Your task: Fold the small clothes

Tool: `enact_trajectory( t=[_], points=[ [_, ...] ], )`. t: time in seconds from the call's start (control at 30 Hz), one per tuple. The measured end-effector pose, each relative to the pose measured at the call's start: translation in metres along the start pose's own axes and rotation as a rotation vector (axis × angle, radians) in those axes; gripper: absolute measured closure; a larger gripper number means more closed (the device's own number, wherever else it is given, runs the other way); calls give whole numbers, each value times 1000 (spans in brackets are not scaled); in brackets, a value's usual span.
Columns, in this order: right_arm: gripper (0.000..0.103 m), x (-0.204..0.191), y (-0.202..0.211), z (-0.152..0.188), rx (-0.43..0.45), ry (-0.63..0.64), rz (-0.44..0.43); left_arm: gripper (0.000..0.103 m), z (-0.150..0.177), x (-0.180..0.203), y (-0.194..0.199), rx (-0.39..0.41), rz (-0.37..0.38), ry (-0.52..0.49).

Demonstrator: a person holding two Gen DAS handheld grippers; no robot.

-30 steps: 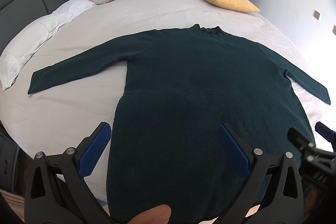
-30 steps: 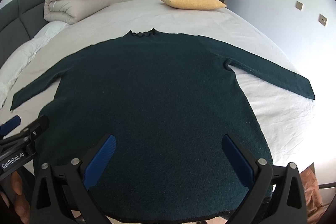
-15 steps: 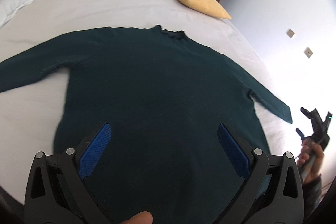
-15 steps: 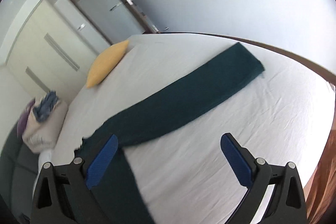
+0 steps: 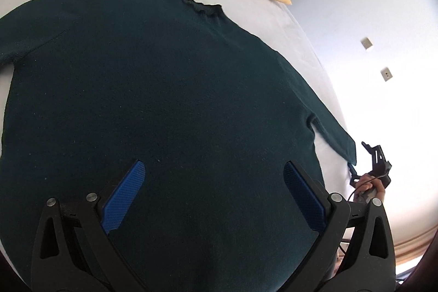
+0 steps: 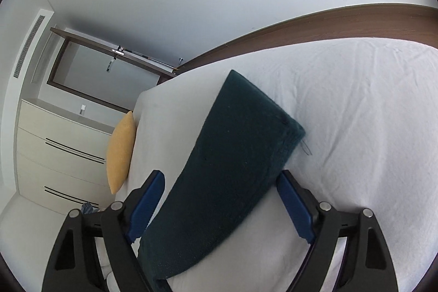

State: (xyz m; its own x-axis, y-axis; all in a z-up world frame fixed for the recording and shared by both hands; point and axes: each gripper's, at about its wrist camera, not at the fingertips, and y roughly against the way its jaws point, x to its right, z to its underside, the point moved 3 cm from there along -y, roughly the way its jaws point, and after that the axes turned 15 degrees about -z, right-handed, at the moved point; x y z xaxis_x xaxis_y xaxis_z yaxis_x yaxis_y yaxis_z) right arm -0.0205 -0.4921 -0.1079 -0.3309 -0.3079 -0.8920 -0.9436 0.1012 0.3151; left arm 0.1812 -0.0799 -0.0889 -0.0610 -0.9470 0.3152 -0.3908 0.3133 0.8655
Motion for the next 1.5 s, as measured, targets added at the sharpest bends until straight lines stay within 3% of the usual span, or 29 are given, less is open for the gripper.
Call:
enact_trajectory(
  t=[0.13,0.23,0.33,0.4,0.47,0.57,0.7,0.77,0.87,0.97,1.07,1.13,1.3,1.5],
  points=[
    [26,7,-5,-7,32,-32,-26,3,-10,1,-4,52,-54,-27],
    [42,14,-4,-11,35,-33,-21,5,-18,-3,5,124,-128,-44],
    [64,12,-15,-8,7,-8,0,5,-24,-2,19,179,-207,-59],
    [78,8,-16,-5,-6,24,30,5,-29,-1,24,199,-193,-61],
    [85,-5,-23,-3,-15,69,59,12,-40,-3,28,218,-140,-32],
    [90,-41,-37,10,-45,178,79,22,-59,-3,23,194,-139,-26],
    [92,-124,-69,67,-163,420,25,22,-84,-1,17,183,-35,2],
    [92,-169,-85,119,-241,572,-21,22,-95,1,11,170,15,26],
    [93,-225,-111,233,-434,797,-124,22,-110,1,-3,132,120,83],
    [94,-242,-128,335,-573,999,-145,22,-118,-1,-25,48,217,147],
    [94,-231,-137,401,-669,1075,-127,22,-121,-1,-48,-43,299,189],
    [94,-223,-139,415,-697,1100,-116,21,-125,-2,-67,-87,344,230],
    [94,-213,-137,428,-723,1147,-84,9,-121,2,-84,-154,383,253],
    [94,-203,-127,436,-707,1238,-52,9,-125,17,-97,-211,386,254]
  ],
)
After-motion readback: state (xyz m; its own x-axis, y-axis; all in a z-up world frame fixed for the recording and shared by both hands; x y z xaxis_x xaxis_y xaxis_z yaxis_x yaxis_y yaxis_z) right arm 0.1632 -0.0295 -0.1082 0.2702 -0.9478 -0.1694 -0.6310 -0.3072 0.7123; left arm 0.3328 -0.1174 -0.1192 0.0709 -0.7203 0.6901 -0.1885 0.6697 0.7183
